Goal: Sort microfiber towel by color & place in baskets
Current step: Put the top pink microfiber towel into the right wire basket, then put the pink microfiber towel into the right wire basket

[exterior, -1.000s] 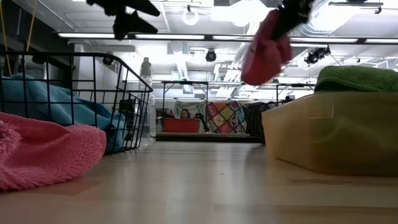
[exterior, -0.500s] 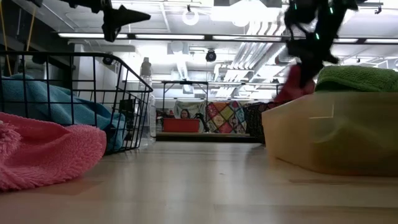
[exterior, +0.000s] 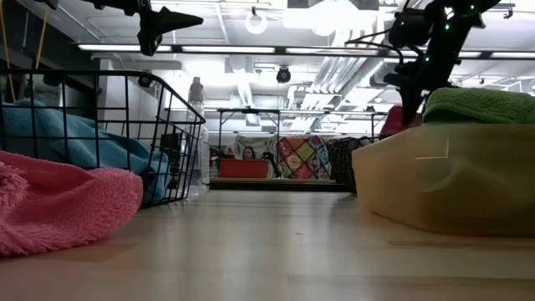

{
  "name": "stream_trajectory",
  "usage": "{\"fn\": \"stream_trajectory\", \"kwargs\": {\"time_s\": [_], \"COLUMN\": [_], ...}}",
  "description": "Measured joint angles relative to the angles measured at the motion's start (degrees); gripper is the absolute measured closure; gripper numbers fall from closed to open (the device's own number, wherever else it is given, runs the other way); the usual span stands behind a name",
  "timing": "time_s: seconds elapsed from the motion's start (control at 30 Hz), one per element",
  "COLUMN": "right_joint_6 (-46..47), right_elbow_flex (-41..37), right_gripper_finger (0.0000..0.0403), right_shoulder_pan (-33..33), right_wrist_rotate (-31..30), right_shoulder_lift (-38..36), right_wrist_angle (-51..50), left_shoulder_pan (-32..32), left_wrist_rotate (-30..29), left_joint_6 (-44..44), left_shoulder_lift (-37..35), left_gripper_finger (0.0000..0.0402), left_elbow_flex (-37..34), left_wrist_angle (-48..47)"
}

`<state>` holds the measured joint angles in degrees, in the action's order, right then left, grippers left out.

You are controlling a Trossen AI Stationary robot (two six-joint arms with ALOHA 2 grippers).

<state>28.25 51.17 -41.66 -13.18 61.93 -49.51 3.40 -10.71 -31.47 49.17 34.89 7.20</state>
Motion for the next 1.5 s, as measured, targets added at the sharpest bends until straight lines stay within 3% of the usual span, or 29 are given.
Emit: {"fn": "stream_trajectory", "kwargs": {"time_s": [0.17,0.33,0.43,0.57,0.9,1.17,1.5], "right_joint_6": [0.14,0.75,2.89,5.29,9.13,8.96,6.28], "right_elbow_flex": [5.64,11.34,13.05,13.1,13.1,13.1,13.08], "right_gripper_finger": [0.0124,0.0072,0.0067,0.0067,0.0066,0.0066,0.0066], "right_shoulder_pan": [-1.11,-1.06,0.17,4.51,16.63,18.96,18.96], "right_wrist_rotate": [0.67,4.7,10.31,16.43,11.03,8.84,7.11], "right_shoulder_lift": [0.0,-0.3,-1.04,-1.88,-1.9,-1.9,-1.9], "right_wrist_angle": [-8.78,-14.1,-12.92,-10.62,-10.63,-11.72,-12.61], "left_shoulder_pan": [0.0,0.0,0.23,3.57,26.89,40.42,42.16], "left_wrist_rotate": [0.03,0.03,0.45,5.08,4.43,5.8,5.73], "left_joint_6": [0.09,1.08,0.88,1.13,4.63,-1.55,-10.63], "left_shoulder_lift": [-0.96,-1.73,-1.73,0.93,20.13,35.35,44.64], "left_gripper_finger": [0.0186,0.0186,0.0186,0.0186,0.0186,0.0184,0.0161], "left_elbow_flex": [0.0,0.0,0.41,5.11,24.07,24.94,24.96], "left_wrist_angle": [0.0,0.99,1.62,-5.68,-41.49,-43.13,-41.38]}}
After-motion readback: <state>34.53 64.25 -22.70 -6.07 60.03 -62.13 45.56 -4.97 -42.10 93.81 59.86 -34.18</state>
